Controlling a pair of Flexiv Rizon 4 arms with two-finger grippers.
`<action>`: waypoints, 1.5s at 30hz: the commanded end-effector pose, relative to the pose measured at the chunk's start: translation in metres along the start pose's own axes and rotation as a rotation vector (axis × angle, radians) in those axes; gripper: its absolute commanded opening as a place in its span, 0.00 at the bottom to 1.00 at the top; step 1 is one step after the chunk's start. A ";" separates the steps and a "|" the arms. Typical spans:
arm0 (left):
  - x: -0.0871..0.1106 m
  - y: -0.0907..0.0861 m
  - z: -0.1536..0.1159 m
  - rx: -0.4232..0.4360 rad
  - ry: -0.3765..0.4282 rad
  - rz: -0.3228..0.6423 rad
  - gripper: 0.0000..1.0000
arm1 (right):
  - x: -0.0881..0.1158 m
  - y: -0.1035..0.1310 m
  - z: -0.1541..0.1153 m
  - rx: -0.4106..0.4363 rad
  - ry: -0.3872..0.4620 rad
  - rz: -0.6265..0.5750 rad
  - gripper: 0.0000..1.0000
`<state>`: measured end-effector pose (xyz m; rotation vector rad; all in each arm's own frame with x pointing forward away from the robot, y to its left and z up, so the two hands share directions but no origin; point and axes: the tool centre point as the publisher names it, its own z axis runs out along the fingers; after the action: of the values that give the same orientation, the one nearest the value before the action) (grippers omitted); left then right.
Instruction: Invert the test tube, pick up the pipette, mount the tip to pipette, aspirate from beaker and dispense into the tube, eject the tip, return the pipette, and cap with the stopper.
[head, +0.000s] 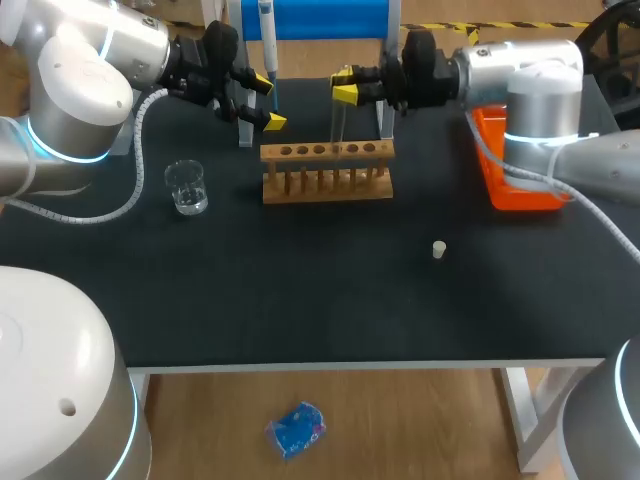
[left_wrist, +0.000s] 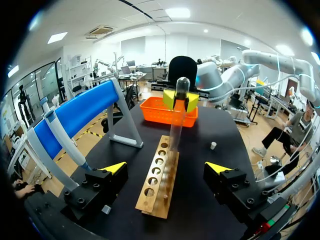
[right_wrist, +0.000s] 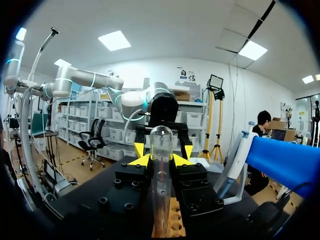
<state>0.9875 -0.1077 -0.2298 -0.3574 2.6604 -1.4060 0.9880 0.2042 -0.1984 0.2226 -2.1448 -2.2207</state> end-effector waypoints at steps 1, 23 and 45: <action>-0.001 -0.001 0.000 -0.004 0.003 -0.001 1.00 | 0.009 0.017 -0.008 0.021 -0.003 0.005 0.00; 0.038 -0.044 -0.016 0.008 -0.164 0.428 1.00 | 0.037 0.032 -0.028 -0.042 0.056 0.570 0.00; 0.065 -0.059 -0.015 0.210 -0.403 0.910 1.00 | 0.035 0.040 -0.039 -0.137 0.006 1.205 0.00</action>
<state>0.9316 -0.1473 -0.1638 0.4815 2.0317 -1.0189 0.9601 0.1585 -0.1648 -0.7012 -1.4993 -1.6509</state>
